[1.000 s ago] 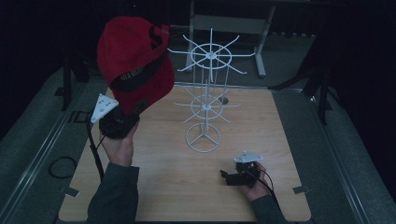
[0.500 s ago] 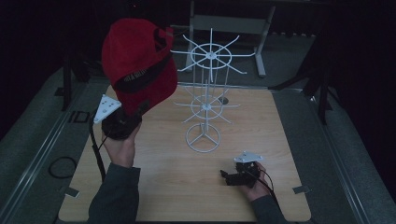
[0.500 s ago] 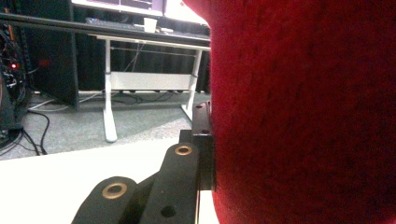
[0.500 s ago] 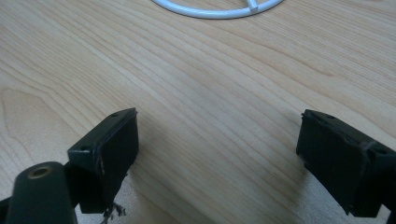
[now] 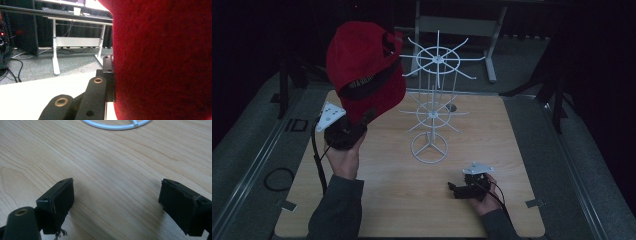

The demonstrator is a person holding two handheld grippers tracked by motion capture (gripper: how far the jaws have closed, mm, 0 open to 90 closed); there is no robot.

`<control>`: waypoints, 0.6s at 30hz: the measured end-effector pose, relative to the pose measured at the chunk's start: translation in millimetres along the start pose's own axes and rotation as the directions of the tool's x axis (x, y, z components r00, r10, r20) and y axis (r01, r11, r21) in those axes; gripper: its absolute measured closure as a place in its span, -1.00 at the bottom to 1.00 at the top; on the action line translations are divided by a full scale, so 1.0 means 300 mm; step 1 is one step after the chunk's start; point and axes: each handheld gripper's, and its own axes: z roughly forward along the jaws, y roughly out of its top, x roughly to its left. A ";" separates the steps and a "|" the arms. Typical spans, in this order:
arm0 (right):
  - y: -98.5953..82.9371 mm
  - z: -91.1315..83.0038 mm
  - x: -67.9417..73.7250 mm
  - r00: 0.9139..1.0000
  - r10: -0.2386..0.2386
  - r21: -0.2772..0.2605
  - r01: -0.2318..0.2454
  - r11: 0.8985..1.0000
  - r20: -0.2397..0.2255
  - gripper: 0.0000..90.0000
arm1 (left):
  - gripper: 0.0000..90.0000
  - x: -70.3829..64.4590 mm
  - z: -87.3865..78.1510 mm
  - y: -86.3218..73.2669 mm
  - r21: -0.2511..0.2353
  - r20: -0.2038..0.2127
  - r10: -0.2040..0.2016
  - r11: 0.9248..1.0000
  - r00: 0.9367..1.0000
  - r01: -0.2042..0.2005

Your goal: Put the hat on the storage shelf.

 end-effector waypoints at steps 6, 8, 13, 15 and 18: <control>0.000 0.000 0.000 1.000 0.000 0.000 0.000 1.000 0.000 -0.72 | 0.88 -0.003 0.004 -0.005 0.005 0.009 -0.001 1.000 1.000 0.001; 0.000 0.000 0.000 1.000 0.000 0.000 0.000 1.000 0.000 -0.72 | 0.88 -0.004 0.004 -0.007 0.005 0.010 -0.004 1.000 1.000 0.004; 0.000 0.000 0.000 1.000 0.000 0.000 0.000 1.000 0.000 -0.72 | 0.88 -0.001 0.008 -0.015 0.013 0.012 -0.003 1.000 1.000 0.003; 0.000 0.000 0.000 1.000 0.000 0.000 0.000 1.000 0.000 -0.72 | 0.88 -0.001 0.009 -0.017 0.015 0.013 -0.003 1.000 1.000 0.003; 0.000 0.000 0.000 1.000 0.000 0.000 0.000 1.000 0.000 -0.72 | 0.88 -0.001 0.010 -0.021 0.017 0.012 -0.004 1.000 1.000 0.003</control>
